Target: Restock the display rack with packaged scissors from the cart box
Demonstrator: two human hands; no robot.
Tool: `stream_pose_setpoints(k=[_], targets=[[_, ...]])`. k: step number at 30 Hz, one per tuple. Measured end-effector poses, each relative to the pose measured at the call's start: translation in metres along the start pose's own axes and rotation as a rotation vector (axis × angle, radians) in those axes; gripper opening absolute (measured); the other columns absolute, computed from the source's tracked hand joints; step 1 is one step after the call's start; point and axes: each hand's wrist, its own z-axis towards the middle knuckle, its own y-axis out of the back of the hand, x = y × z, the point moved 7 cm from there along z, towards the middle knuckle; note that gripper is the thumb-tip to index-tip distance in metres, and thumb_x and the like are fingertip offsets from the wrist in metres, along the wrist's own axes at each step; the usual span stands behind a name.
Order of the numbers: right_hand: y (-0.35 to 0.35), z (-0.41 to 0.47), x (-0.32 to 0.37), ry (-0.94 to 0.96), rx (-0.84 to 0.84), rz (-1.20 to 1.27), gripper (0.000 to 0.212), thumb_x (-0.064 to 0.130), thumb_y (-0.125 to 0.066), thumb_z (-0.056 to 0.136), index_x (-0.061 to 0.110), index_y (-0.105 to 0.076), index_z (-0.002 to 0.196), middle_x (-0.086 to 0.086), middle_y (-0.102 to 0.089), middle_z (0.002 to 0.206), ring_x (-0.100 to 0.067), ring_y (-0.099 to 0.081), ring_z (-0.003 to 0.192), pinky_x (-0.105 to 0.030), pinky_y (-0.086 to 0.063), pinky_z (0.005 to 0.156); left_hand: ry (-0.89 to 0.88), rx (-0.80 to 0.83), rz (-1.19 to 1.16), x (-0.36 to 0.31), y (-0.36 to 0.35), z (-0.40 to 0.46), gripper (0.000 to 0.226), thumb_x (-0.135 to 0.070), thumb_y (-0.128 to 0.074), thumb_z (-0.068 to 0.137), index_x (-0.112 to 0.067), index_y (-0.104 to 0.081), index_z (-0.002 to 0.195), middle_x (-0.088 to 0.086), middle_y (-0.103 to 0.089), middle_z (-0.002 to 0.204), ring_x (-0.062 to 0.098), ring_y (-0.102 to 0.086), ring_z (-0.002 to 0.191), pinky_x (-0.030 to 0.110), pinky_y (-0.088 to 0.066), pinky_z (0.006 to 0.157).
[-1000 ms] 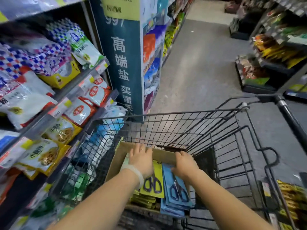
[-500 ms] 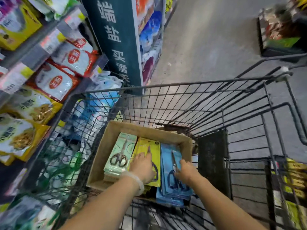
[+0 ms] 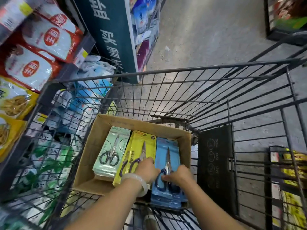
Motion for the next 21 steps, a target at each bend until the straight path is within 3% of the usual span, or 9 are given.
stream_pose_setpoints(k=[4, 8, 11, 13, 15, 17, 19, 21], targets=[[-0.003, 0.005, 0.000, -0.036, 0.009, 0.008, 0.084, 0.050, -0.081, 0.054, 0.011, -0.050, 0.121, -0.010, -0.053, 0.126, -0.027, -0.053, 0.115, -0.036, -0.049, 0.095, 0.029, 0.022, -0.035, 0.001, -0.002, 0.004, 0.051, -0.029, -0.053, 0.093, -0.010, -0.039, 0.138, 0.009, -0.048, 0.140, 0.025, -0.050, 0.123, 0.031, -0.043, 0.098], [-0.001, -0.001, -0.005, -0.084, -0.034, 0.052, 0.100, 0.045, -0.083, 0.057, 0.008, -0.032, 0.135, -0.013, -0.039, 0.137, -0.029, -0.044, 0.124, -0.039, -0.044, 0.101, 0.032, 0.026, -0.078, 0.003, -0.002, 0.004, 0.052, -0.029, -0.053, 0.094, -0.011, -0.038, 0.140, 0.008, -0.047, 0.141, 0.024, -0.051, 0.123, 0.031, -0.043, 0.097], [0.004, -0.005, -0.003, -0.058, -0.017, 0.231, 0.098, 0.031, -0.087, 0.055, 0.005, -0.029, 0.130, -0.013, -0.048, 0.130, -0.030, -0.050, 0.119, -0.040, -0.047, 0.097, 0.024, 0.033, -0.124, 0.002, -0.001, 0.000, 0.054, -0.030, -0.054, 0.093, -0.010, -0.037, 0.140, 0.008, -0.044, 0.143, 0.025, -0.047, 0.127, 0.032, -0.040, 0.102], [0.012, -0.009, 0.000, -0.024, -0.044, 0.371, 0.087, 0.020, -0.088, 0.056, 0.004, -0.034, 0.123, -0.012, -0.054, 0.122, -0.029, -0.055, 0.113, -0.039, -0.050, 0.091, 0.020, 0.037, -0.160, 0.001, 0.000, -0.003, 0.055, -0.031, -0.055, 0.093, -0.009, -0.038, 0.140, 0.008, -0.042, 0.144, 0.025, -0.045, 0.129, 0.033, -0.039, 0.106], [0.016, -0.016, 0.002, 0.003, -0.036, 0.548, 0.063, 0.008, -0.083, 0.064, 0.000, -0.042, 0.112, -0.013, -0.058, 0.111, -0.027, -0.059, 0.101, -0.035, -0.053, 0.076, 0.021, 0.041, -0.189, 0.002, 0.001, -0.008, 0.053, -0.032, -0.056, 0.092, -0.010, -0.040, 0.138, 0.007, -0.044, 0.142, 0.025, -0.046, 0.128, 0.034, -0.039, 0.106], [0.012, -0.027, 0.003, -0.009, 0.054, 0.694, 0.041, 0.001, -0.076, 0.072, -0.003, -0.050, 0.103, -0.015, -0.061, 0.102, -0.027, -0.059, 0.088, -0.031, -0.051, 0.061, 0.015, 0.043, -0.219, 0.004, 0.003, -0.012, 0.030, -0.031, -0.056, 0.092, -0.015, -0.054, 0.117, 0.002, -0.056, 0.119, 0.024, -0.053, 0.116, 0.034, -0.044, 0.102], [0.010, -0.038, 0.003, 0.011, 0.122, 0.773, 0.037, -0.001, -0.074, 0.074, -0.007, -0.057, 0.106, -0.018, -0.065, 0.096, -0.028, -0.062, 0.077, -0.032, -0.052, 0.059, -0.001, 0.041, -0.295, 0.006, 0.011, -0.020, 0.012, -0.027, -0.058, 0.092, -0.016, -0.055, 0.095, -0.003, -0.057, 0.097, 0.022, -0.056, 0.100, 0.034, -0.049, 0.095], [0.007, -0.050, 0.007, 0.063, 0.177, 0.892, 0.026, -0.004, -0.068, 0.079, -0.005, -0.060, 0.103, -0.017, -0.067, 0.085, -0.027, -0.063, 0.069, -0.031, -0.054, 0.055, -0.011, 0.039, -0.408, 0.008, 0.019, -0.028, 0.022, -0.022, -0.061, 0.090, -0.011, -0.056, 0.109, 0.002, -0.060, 0.101, 0.021, -0.058, 0.095, 0.030, -0.051, 0.085]])
